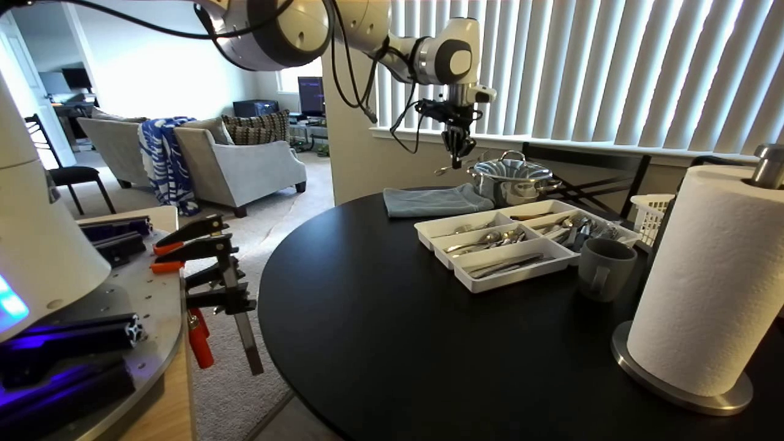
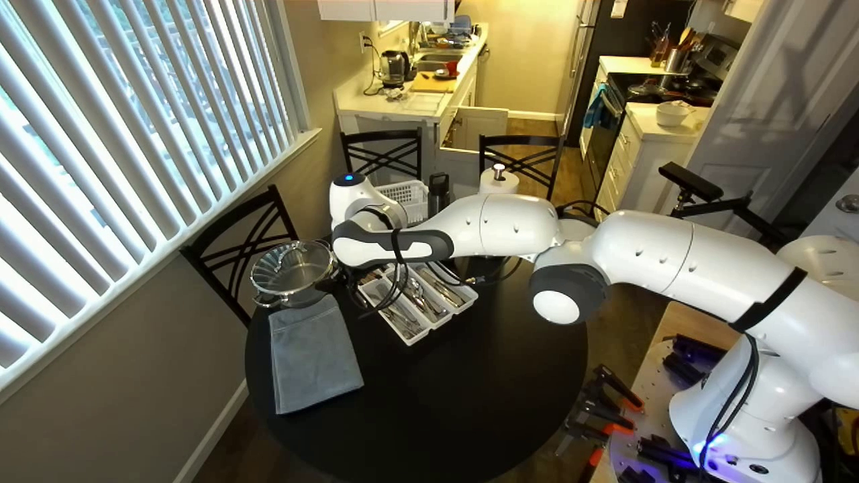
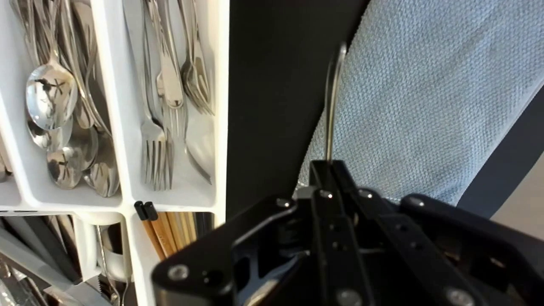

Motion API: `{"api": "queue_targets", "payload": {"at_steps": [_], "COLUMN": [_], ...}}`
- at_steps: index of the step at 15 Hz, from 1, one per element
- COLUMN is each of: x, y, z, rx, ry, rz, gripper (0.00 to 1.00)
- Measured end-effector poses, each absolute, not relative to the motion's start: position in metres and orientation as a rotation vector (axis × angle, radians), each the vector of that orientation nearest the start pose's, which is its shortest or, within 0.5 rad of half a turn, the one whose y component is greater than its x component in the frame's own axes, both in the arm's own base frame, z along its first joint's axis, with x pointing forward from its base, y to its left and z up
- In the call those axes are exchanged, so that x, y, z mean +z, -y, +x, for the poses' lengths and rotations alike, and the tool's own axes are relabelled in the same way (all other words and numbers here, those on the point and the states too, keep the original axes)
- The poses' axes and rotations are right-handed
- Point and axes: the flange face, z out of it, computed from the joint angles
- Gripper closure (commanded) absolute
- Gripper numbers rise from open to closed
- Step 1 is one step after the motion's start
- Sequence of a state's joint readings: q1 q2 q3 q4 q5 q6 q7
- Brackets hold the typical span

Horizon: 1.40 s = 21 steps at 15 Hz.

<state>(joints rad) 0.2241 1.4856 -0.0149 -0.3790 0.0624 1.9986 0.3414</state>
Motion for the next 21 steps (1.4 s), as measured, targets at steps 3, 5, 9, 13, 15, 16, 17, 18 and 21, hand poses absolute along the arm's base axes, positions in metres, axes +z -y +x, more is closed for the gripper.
{"api": "queue_targets", "payload": {"at_steps": [3, 5, 9, 13, 15, 16, 17, 18, 21], "x": [0.141, 0.125, 0.08, 0.037, 0.018, 0.007, -0.005, -0.013, -0.014], "y": [-0.199, -0.209, -0.217, -0.222, -0.226, -0.226, -0.226, -0.225, -0.224], "z": [0.788, 0.78, 0.761, 0.741, 0.732, 0.727, 0.721, 0.716, 0.707], "rx": [-0.158, -0.105, 0.035, 0.169, 0.183, 0.192, 0.206, 0.21, 0.258], "ry": [-0.174, -0.155, -0.153, -0.185, -0.206, -0.221, -0.235, -0.254, -0.309], "rz": [-3.066, -3.079, -3.093, -3.076, -3.06, -3.056, -3.051, -3.046, -3.026], "gripper": [0.99, 0.99, 0.99, 0.99, 0.99, 0.99, 0.99, 0.99, 0.99]}}
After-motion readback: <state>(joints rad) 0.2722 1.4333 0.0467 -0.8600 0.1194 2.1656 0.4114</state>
